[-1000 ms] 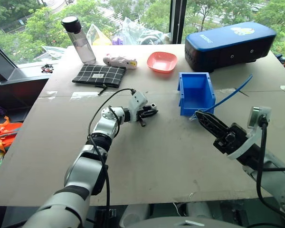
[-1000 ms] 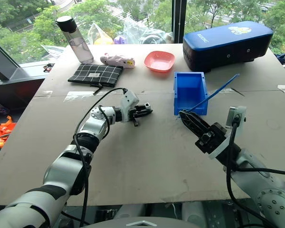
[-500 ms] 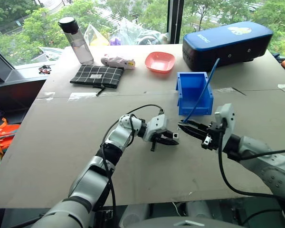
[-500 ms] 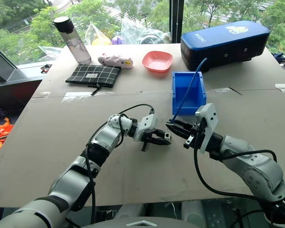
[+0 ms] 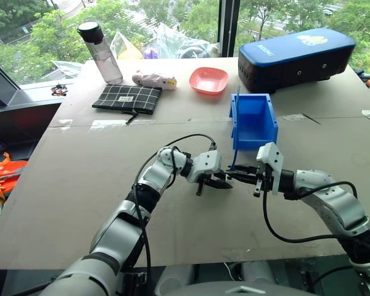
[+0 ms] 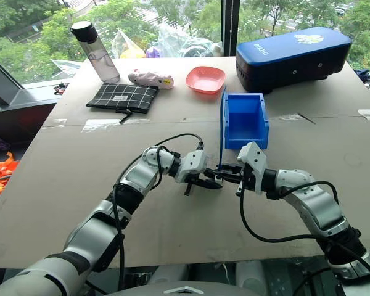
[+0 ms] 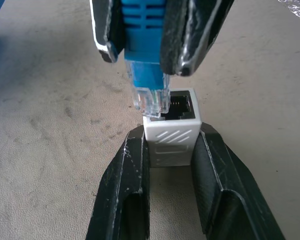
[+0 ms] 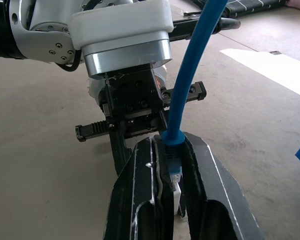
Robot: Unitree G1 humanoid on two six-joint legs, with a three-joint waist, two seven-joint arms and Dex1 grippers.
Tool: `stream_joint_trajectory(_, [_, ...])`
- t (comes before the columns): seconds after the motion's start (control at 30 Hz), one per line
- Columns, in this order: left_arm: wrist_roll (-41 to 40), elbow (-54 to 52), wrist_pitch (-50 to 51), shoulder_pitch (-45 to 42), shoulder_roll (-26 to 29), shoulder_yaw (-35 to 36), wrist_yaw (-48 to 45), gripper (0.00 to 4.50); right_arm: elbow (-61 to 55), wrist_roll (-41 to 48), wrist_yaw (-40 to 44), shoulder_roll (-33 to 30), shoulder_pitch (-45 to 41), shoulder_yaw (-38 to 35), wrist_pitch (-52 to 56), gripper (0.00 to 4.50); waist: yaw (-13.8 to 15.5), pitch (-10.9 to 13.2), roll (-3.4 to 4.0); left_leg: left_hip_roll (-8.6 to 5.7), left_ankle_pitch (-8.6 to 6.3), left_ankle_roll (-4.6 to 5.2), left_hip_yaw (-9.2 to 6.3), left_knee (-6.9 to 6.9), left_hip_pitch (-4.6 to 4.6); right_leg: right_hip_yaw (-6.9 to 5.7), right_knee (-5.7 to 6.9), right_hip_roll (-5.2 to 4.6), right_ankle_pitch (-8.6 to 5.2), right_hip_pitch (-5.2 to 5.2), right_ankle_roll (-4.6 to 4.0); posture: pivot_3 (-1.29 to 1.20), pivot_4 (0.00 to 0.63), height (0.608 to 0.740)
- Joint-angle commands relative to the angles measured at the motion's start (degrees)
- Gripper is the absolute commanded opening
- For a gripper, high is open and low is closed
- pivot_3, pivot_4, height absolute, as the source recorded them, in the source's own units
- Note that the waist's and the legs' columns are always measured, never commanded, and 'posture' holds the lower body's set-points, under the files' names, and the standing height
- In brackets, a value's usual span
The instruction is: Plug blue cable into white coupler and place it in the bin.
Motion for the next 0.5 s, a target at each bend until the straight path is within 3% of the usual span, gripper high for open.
stream_joint_trajectory(0.03, [0.33, -1.73, 0.72, 0.16, 0.15, -0.18, 0.63, 0.53, 0.44, -1.95, 2.91, -0.03, 0.5, 0.67, -0.09, 0.0, 0.01, 0.0, 0.0, 0.0, 0.0, 0.0, -0.01, 0.0, 0.0, 0.0, 0.0, 0.0, 0.0, 0.0, 0.0, 0.0, 0.15, 0.737])
stream_joint_trajectory(0.5, [0.57, -1.54, 0.09, -0.15, 0.23, -0.2, 0.04, 0.53, 5.77, -10.05, 9.53, -2.44, -0.51, 1.75, -4.18, 0.0, 0.02, -0.1, -0.06, -0.01, 0.0, 0.0, 0.0, 0.01, 0.02, 0.0, 0.0, 0.0, 0.0, 0.02, 0.0, 0.0, 0.15, 0.737])
